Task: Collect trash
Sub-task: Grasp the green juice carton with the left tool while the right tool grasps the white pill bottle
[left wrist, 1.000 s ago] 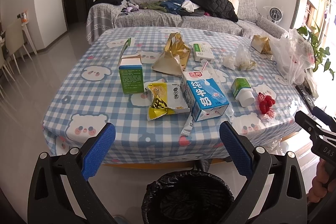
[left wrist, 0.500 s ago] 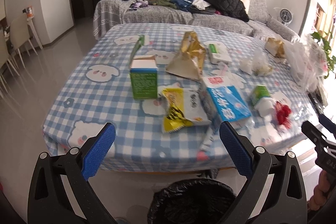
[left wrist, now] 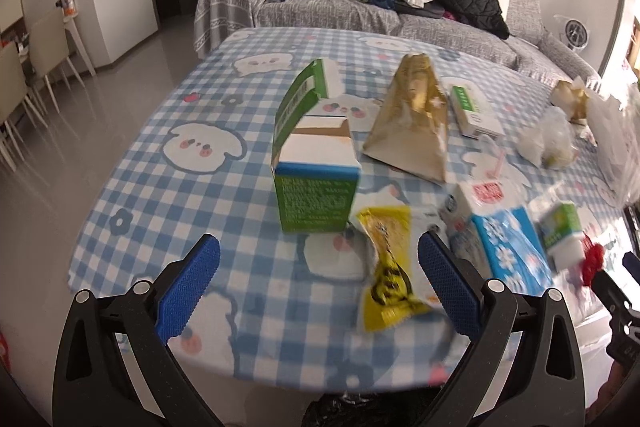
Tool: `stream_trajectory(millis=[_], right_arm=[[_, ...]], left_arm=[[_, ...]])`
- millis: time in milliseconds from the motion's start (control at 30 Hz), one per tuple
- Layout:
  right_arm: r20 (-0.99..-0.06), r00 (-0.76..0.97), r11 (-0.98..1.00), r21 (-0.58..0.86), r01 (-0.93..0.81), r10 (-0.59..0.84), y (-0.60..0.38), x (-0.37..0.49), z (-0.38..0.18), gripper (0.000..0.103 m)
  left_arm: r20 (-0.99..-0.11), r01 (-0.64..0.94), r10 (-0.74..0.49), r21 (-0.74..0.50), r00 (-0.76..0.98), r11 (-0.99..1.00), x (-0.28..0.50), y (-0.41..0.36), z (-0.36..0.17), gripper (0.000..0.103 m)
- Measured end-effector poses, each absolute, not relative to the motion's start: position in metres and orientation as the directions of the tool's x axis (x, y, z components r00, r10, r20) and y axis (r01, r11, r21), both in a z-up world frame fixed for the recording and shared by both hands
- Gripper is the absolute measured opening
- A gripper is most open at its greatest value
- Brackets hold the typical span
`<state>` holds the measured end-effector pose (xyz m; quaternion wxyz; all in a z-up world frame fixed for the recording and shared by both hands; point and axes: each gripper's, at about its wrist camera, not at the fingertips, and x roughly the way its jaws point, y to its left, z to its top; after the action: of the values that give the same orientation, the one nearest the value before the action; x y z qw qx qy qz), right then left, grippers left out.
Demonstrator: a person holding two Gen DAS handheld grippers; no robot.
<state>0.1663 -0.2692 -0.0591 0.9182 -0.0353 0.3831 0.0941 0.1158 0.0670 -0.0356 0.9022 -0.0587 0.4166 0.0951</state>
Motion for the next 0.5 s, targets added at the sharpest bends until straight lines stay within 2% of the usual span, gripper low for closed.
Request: stream_trajectory(millis=[333, 500], right_arm=[[-0.745, 0.649, 0.98, 0.028, -0.197, 0.152, -0.259, 0.202, -0.079, 0.088], [-0.76, 0.63, 0.979, 0.042, -0.202, 0.162, -0.257, 0.214, -0.087, 0.079]], left_arm=[[-0.781, -0.258, 0.137, -0.033, 0.61, 0.966, 0.152, 0.087, -0.053, 0.097], [-0.786, -0.267, 0.139, -0.034, 0.602, 0.963, 0.16, 0.091, -0.058, 0.095]])
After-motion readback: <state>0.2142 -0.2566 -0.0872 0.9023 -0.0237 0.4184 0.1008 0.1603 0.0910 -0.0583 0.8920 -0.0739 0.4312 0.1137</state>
